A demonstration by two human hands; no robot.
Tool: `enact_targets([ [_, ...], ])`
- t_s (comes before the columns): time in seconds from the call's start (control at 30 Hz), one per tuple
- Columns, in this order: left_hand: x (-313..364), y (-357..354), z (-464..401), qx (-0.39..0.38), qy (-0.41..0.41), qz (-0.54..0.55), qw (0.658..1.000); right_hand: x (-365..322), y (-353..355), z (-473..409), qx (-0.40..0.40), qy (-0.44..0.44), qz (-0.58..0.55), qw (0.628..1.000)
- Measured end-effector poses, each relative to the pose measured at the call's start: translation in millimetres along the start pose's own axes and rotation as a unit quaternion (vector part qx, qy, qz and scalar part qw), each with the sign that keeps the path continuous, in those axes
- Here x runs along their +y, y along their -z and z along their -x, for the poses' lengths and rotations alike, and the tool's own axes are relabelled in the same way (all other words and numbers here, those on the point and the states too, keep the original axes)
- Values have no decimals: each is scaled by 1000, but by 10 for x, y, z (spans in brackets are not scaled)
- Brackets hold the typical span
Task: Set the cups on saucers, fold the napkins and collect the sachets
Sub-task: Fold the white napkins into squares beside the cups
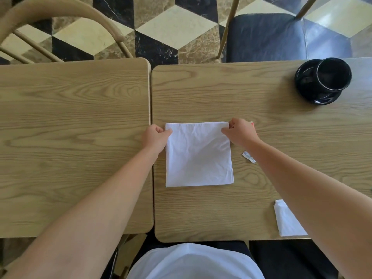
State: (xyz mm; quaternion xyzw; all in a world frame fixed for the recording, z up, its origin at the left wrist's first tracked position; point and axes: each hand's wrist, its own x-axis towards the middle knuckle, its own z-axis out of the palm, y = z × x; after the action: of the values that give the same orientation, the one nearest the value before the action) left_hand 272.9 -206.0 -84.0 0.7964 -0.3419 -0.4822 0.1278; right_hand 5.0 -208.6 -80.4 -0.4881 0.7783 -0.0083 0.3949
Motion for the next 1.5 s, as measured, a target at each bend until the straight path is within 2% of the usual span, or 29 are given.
enact_targets([
  [0.1, -200, 57, 300, -2, 36, -30, 999, 65, -74, 105, 23, -5, -11, 1000],
  [0.2, -540, 67, 718, 50, 63, -20, 997, 137, -162, 224, 35, -13, -21, 999],
  [0.27, -735, 8, 1017, 91, 94, 44, 990, 154, -195, 281, 68, 18, -3, 997],
  [0.33, -824, -141, 1252, 66, 180, 137, 972, 109, -173, 267, 109, 94, 56, 988],
  [0.37, -829, -240, 1345, 12, 236, 179, 955, 66, -151, 232, 110, 133, 84, 981],
  [0.43, -768, -448, 1484, -130, 331, 258, 898, -22, -109, 138, 69, 178, 124, 974],
  [0.5, -706, -644, 1550, -219, 372, 343, 834, -74, -111, 85, 24, 172, 157, 972],
  [0.57, -650, -790, 1552, -214, 370, 427, 797, -79, -137, 77, 21, 144, 194, 970],
  [0.63, -593, -890, 1555, -184, 354, 492, 774, -45, -166, 105, 23, 133, 255, 957],
  [0.7, -611, -958, 1568, -139, 334, 507, 782, -6, -161, 176, 12, 126, 280, 952],
  [0.8, -695, -893, 1620, -98, 290, 516, 800, 24, -93, 329, -20, 96, 231, 968],
  [0.83, -723, -826, 1621, -96, 276, 526, 799, 30, -70, 395, -44, 68, 186, 979],
  [0.9, -775, -670, 1600, -97, 259, 532, 800, 67, -51, 548, -108, -23, 10, 994],
  [0.97, -817, -491, 1595, -128, 249, 506, 816, 141, -98, 753, -152, -101, -188, 965],
  [1.03, -877, -320, 1625, -186, 236, 430, 851, 245, -175, 1001, -184, -147, -269, 934],
  [1.13, -1091, -128, 1666, -226, 224, 307, 897, 398, -346, 1397, -245, -173, -237, 924],
  [1.23, -1330, 8, 1677, -223, 225, 242, 917, 617, -500, 1698, -236, -204, -219, 924],
  [1.37, -1500, 98, 1665, -199, 190, 211, 938, 844, -673, 2081, -266, -232, -212, 911],
  [1.5, -1599, 99, 1689, -194, 180, 202, 943, 998, -898, 2244, -239, -237, -311, 889],
])
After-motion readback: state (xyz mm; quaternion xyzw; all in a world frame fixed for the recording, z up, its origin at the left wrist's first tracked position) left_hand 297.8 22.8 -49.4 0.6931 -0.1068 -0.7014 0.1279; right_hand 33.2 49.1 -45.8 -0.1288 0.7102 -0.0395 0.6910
